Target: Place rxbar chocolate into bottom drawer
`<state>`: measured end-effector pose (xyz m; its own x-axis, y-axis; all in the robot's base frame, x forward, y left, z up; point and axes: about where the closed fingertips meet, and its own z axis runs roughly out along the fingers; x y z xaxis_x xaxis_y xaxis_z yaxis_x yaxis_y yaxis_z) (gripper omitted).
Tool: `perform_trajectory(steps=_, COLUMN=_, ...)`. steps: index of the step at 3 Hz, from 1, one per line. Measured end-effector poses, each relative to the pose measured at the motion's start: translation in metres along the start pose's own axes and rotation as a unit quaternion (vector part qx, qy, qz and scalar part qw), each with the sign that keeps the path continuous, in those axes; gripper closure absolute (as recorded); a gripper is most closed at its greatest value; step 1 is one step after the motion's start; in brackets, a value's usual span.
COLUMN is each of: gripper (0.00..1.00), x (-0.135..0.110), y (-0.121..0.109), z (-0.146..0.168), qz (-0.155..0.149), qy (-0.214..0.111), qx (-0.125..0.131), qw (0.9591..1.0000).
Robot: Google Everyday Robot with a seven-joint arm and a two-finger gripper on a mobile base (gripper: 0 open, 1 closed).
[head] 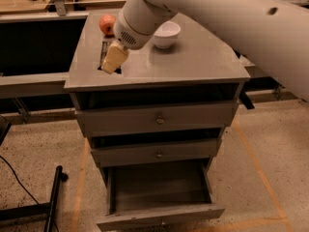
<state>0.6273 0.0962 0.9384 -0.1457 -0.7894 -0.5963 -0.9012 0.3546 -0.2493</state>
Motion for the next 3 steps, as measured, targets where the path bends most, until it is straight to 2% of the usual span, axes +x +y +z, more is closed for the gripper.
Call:
perform_trajectory(steps=1, gripper=1.0, x=-0.002, y=0.012, z=-0.022, qz=0.0, qy=0.003, qx=0.013, qw=0.9999)
perform_trajectory(steps=2, gripper=1.0, x=0.018, y=0.004, z=-0.01, qz=0.026, qy=0.019, qx=-0.006, qw=0.9995)
perform_trajectory(steps=3, gripper=1.0, x=0.045, y=0.022, z=-0.01, qz=0.044, qy=0.004, qx=-0.035, qw=0.9984)
